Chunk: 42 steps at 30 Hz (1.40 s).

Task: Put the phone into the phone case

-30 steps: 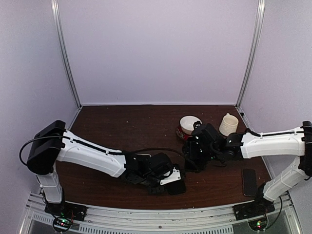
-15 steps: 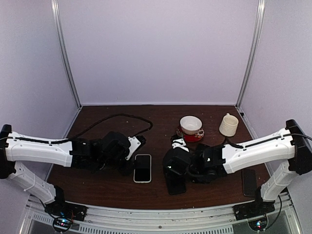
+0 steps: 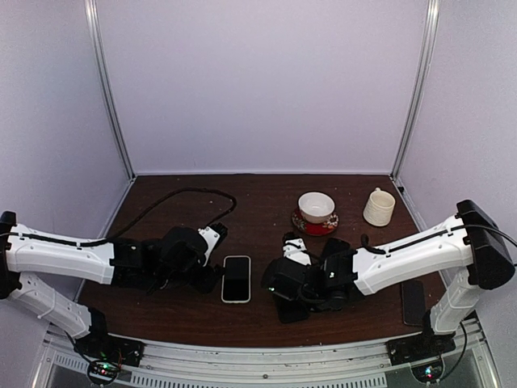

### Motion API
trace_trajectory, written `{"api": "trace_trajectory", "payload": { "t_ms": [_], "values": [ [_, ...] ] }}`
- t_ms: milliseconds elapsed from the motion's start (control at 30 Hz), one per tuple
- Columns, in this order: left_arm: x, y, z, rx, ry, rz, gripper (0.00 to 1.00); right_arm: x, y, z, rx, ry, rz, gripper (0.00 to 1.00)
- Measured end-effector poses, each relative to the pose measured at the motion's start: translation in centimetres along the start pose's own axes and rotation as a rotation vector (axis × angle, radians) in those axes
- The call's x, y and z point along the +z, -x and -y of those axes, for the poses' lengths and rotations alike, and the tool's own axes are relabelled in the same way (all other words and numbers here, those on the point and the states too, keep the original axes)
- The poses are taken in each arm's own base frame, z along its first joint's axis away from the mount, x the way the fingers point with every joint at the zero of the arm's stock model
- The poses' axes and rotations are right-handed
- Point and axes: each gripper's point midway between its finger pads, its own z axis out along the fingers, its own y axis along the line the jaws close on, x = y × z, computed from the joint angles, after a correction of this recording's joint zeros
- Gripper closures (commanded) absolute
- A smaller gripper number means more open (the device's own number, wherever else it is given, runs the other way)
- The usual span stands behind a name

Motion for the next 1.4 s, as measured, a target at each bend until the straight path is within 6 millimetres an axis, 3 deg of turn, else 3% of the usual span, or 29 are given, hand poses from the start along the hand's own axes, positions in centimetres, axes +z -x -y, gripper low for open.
{"api": "trace_trajectory", "payload": {
  "t_ms": [600, 1000, 1200, 1400],
  "values": [
    [0.9, -0.5, 0.3, -0.023, 0.005, -0.006, 0.39, 0.9, -2.1, 0.2, -0.056, -0.051, -0.107, 0.72],
    [0.8, -0.4, 0.4, -0.017, -0.005, -0.002, 0.37, 1.8, -2.0, 0.3, -0.101, -0.055, -0.104, 0.72],
    [1.1, -0.4, 0.5, -0.009, -0.004, 0.0, 0.36, 2.3, -2.0, 0.1, -0.13, -0.095, -0.145, 0.55],
    [1.5, -0.7, 0.3, 0.011, 0.015, -0.015, 0.36, 2.9, -2.1, 0.7, -0.092, -0.105, -0.19, 0.24]
  ]
}}
